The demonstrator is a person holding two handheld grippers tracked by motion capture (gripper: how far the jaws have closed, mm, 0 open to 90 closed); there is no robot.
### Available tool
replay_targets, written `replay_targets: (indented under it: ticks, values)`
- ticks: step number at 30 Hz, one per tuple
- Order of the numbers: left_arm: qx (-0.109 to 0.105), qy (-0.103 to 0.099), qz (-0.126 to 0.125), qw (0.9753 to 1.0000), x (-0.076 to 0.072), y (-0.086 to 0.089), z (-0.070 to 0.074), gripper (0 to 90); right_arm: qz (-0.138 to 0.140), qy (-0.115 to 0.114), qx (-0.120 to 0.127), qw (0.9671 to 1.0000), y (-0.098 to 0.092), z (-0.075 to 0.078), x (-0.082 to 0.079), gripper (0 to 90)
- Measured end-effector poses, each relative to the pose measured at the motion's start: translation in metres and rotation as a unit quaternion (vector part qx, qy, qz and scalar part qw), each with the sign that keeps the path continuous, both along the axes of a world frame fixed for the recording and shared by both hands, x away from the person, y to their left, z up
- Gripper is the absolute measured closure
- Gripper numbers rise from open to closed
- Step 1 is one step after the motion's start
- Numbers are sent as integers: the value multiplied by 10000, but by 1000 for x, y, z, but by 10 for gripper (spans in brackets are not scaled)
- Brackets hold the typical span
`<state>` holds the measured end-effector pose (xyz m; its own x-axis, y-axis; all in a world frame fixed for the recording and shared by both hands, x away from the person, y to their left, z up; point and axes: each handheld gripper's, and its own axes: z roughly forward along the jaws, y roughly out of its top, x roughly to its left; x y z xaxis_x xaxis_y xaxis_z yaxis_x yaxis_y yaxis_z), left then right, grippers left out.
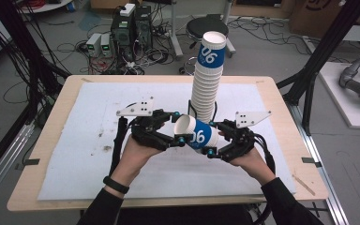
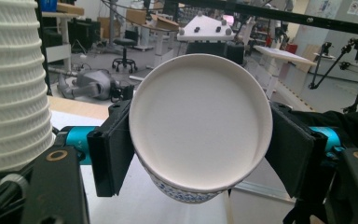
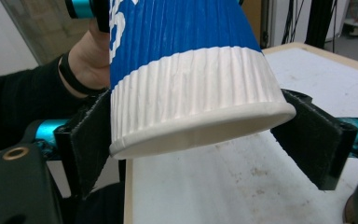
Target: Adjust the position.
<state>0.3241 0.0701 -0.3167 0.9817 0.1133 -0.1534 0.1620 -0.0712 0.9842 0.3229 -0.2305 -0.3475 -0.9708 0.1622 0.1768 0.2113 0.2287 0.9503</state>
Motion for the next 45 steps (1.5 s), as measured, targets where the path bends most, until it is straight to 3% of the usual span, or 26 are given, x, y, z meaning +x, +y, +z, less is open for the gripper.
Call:
replay_targets:
  ticks: [5,6,7,10,12,13,14,15,16,17,18,20,23,26,27,28,30,31,32,34,36,39,45]
  values:
    - [436,72,-15,9990,-1,-1,4,282,46,-139,-254,9996,-2,1,0,180]
    - [576,82,-9,9983,-1,-2,5,282,46,-139,-254,9996,-2,1,0,180]
    - [740,77,0,9972,-1,-2,6,264,74,-109,-405,9991,-2,3,0,184]
    - [1029,88,20,9946,-2,-3,8,262,86,-137,-574,9982,-2,3,0,190]
    - [1320,67,17,9912,-3,-3,10,262,140,-160,-664,9976,-1,3,0,193]
    - [1320,67,17,9912,-3,-3,10,262,145,-173,-708,9972,-1,3,0,193]
    - [1582,82,-16,9874,-3,-5,10,261,172,-148,-769,9968,0,3,0,193]
    - [1720,72,-28,9851,-4,-6,10,258,194,-143,-830,9963,0,3,0,193]
    - [1720,72,-28,9851,-4,-6,10,256,208,-170,-895,9956,0,3,0,193]
    - [1970,54,-42,9804,-5,-9,10,255,202,-167,-921,9954,1,4,-1,194]
    - [1970,54,-42,9804,-5,-9,10,256,217,-177,-960,9950,1,4,-1,193]
    - [2116,30,-28,9774,-5,-11,9,276,227,-209,-1046,9940,2,5,-1,193]
    - [2170,94,-142,9760,-4,-10,7,286,237,-236,-1078,9936,1,6,-2,193]
    - [2072,85,-173,9781,-3,-9,6,288,223,-261,-1048,9939,1,7,-2,176]
    - [1920,56,-180,9812,-2,-7,6,289,185,-257,-948,9950,0,7,-2,160]
    - [1920,56,-180,9812,-2,-7,6,290,177,-223,-887,9956,-1,8,-2,154]
    - [1661,-10,-181,9859,-1,-4,7,292,163,-153,-735,9970,-3,9,-1,153]
    - [1661,-10,-181,9859,-1,-4,7,293,138,-129,-646,9977,-4,10,-1,153]
    - [1486,-46,-126,9888,-1,-1,8,293,108,-98,-566,9983,-6,11,0,152]
    - [1426,-81,-99,9897,-1,1,8,294,37,-29,-414,9991,-8,12,0,134]
    - [1123,-114,-45,9936,-1,6,8,294,10,17,-296,9996,-9,13,0,134]
    - [979,-122,-7,9951,-1,8,8,294,-24,139,-110,9998,-10,13,0,134]
    - [695,-253,-66,9972,-1,8,6,294,-13,223,-2,9997,-4,11,0,134]
